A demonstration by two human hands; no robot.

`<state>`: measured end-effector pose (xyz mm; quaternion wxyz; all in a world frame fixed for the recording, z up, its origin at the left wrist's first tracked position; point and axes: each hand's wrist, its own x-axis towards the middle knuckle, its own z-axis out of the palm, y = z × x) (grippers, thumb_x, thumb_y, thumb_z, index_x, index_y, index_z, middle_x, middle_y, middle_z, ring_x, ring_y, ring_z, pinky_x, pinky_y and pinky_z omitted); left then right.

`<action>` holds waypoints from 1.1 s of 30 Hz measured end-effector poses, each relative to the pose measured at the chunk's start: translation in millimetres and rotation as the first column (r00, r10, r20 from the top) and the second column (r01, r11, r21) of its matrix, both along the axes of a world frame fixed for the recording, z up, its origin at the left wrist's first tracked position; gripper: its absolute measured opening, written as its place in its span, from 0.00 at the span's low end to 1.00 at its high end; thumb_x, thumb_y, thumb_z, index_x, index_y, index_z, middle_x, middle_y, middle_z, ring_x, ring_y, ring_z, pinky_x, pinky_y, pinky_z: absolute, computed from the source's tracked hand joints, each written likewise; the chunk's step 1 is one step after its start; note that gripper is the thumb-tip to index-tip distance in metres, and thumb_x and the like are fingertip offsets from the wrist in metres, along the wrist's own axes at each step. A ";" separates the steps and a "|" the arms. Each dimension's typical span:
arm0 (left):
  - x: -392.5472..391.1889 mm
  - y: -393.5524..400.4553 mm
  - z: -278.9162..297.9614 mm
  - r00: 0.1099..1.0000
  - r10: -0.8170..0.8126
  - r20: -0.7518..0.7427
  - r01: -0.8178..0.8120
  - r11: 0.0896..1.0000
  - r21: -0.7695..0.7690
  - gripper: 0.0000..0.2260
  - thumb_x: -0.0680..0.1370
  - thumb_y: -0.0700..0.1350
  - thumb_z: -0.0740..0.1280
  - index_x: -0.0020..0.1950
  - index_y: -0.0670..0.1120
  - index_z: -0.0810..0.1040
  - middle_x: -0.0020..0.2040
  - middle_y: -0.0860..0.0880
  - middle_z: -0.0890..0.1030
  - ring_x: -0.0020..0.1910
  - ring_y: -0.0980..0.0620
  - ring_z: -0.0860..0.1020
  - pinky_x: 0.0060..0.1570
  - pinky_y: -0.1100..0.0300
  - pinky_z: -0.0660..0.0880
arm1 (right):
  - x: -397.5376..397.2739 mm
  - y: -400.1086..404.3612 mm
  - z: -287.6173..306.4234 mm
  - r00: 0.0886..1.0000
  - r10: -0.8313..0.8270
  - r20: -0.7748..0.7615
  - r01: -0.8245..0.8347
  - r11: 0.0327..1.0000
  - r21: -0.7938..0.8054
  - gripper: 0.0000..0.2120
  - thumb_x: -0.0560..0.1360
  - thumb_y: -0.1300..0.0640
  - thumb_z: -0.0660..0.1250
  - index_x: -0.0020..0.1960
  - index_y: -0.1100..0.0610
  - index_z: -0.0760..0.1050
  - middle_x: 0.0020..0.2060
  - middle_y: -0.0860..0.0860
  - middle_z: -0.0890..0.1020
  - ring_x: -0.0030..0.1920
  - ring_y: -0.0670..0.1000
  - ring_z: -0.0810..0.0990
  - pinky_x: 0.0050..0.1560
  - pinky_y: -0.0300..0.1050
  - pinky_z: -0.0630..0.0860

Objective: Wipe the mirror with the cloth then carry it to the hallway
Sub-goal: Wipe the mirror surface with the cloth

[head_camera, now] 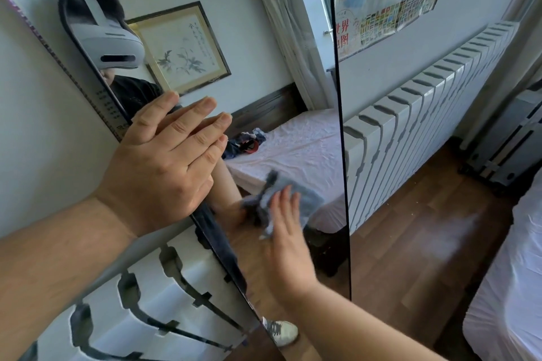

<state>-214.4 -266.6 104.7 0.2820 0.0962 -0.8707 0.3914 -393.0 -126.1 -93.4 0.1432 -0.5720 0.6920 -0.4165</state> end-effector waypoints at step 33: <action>14.9 17.7 -62.6 0.969 -0.179 0.168 0.154 0.976 0.155 0.16 0.86 0.45 0.64 0.64 0.38 0.87 0.72 0.37 0.86 0.78 0.33 0.79 0.80 0.31 0.70 | 23.7 5.2 -56.4 0.520 -0.403 0.753 0.344 0.906 0.247 0.30 0.91 0.53 0.57 0.89 0.47 0.48 0.88 0.50 0.56 0.86 0.52 0.57 0.81 0.40 0.55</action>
